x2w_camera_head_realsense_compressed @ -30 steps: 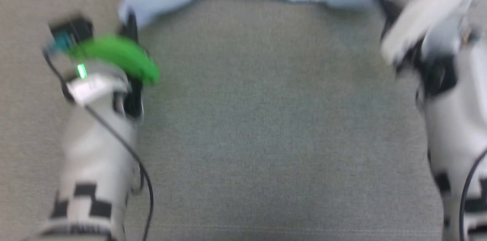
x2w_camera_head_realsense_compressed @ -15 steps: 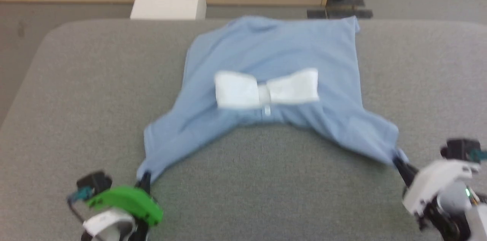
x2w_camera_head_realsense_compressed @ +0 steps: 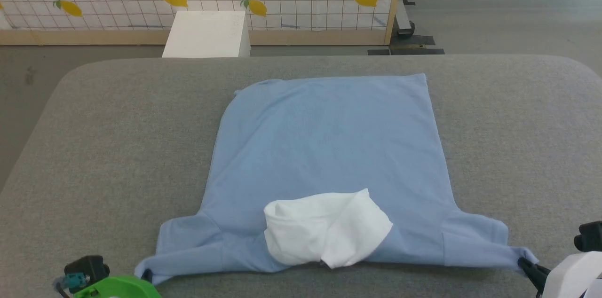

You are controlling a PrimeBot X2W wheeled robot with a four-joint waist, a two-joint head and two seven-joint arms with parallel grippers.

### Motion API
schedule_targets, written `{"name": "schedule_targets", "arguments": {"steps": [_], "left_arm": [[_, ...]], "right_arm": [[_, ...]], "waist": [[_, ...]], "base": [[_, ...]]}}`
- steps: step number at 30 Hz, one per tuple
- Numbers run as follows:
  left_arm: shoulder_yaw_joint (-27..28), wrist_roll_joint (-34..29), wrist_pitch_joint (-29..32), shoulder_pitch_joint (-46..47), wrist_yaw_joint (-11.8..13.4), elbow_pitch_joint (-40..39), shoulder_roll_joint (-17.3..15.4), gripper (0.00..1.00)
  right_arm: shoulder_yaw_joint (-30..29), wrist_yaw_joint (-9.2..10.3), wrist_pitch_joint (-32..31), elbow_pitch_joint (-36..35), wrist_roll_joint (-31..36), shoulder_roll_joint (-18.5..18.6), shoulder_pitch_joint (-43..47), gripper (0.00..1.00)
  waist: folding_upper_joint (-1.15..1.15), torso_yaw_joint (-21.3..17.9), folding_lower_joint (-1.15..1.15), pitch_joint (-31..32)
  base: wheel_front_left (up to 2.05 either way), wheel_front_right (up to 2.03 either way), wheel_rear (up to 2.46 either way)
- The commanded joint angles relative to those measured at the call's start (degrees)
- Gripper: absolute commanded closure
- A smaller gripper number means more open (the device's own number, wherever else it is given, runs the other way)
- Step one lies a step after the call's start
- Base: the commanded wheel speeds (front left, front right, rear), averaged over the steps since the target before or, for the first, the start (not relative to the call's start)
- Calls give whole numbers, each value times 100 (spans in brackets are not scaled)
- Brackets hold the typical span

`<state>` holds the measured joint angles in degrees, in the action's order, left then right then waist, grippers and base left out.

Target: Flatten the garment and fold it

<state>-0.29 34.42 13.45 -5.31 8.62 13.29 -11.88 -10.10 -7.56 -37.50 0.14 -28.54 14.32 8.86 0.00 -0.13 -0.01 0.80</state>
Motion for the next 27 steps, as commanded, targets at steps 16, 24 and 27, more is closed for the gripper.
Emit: {"name": "schedule_targets", "arguments": {"steps": [16, 24, 27], "left_arm": [[-11, -33, -174, 480, 114, -625, 9, 100], [12, 57, -293, 587, 26, -508, 18, 100], [0, 77, -322, 624, -7, -469, 22, 100]], "right_arm": [[141, 8, -200, 195, 396, -69, -1378, 100], [186, 8, -446, 648, 554, -16, -1760, 100], [255, 8, -703, 846, 681, -37, -1790, 100]], "waist": [[0, 43, 1, -456], [0, 38, 1, -571], [0, 32, 1, -608]], "base": [[0, 0, 0], [0, 0, 0], [0, 0, 0]]}}
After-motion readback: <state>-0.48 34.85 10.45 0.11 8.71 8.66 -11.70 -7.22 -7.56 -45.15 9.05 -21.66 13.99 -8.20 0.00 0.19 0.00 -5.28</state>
